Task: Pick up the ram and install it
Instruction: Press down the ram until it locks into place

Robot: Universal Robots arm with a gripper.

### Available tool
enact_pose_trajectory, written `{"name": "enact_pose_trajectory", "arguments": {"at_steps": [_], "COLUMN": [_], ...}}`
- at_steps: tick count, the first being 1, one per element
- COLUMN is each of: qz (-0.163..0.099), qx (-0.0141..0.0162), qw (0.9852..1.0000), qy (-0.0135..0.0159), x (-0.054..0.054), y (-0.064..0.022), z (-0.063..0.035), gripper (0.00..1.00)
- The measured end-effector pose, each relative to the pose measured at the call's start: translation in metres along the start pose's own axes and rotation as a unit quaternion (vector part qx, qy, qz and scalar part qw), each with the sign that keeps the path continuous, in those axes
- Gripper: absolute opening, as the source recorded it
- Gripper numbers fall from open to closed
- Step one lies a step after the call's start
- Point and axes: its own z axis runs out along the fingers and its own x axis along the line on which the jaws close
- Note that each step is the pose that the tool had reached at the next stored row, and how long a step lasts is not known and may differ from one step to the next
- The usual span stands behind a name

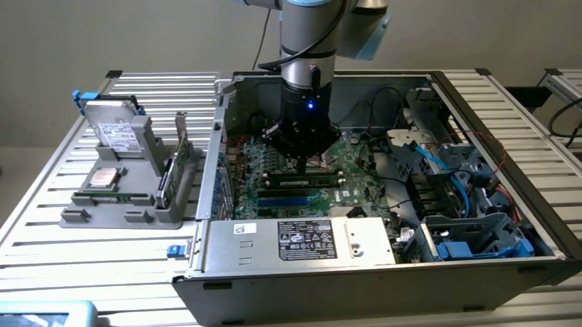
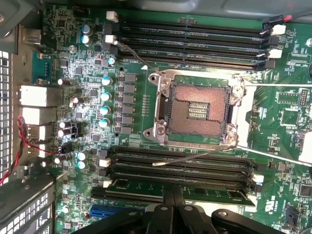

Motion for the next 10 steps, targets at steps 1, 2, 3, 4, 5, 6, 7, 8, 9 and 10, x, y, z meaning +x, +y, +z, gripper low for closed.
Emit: {"name": "enact_pose_trajectory", "arguments": {"at_steps": [1, 2, 3, 4, 5, 6, 7, 8, 9, 10], "qz": [0.003, 0.006, 0.010, 0.015, 0.019, 0.023, 0.027, 0.032, 0.035, 0.036], "qx": [0.0023, 0.0041, 0.0050, 0.0055, 0.0058, 0.0058, 0.0058, 0.0057, 0.0057, 0.0057], "qw": [1.0000, 1.0000, 0.9999, 0.9999, 0.9998, 0.9997, 0.9996, 0.9995, 0.9994, 0.9993], "qy": [-0.0004, -0.0010, -0.0014, -0.0015, -0.0017, -0.0019, -0.0022, -0.0027, -0.0033, -0.0033], "x": [0.0000, 0.0000, -0.0001, -0.0001, -0.0001, 0.0000, -0.0001, -0.0001, -0.0001, -0.0001], "y": [0.0000, 0.0000, -0.0001, -0.0001, -0.0001, -0.0001, -0.0001, 0.0000, 0.0000, 0.0000], "z": [-0.0001, -0.0001, -0.0001, -0.0002, -0.0002, -0.0002, -0.0002, -0.0001, -0.0001, -0.0001], "gripper": [0.11, 0.11, 0.11, 0.11, 0.11, 0.11, 0.11, 0.11, 0.11, 0.11]}}
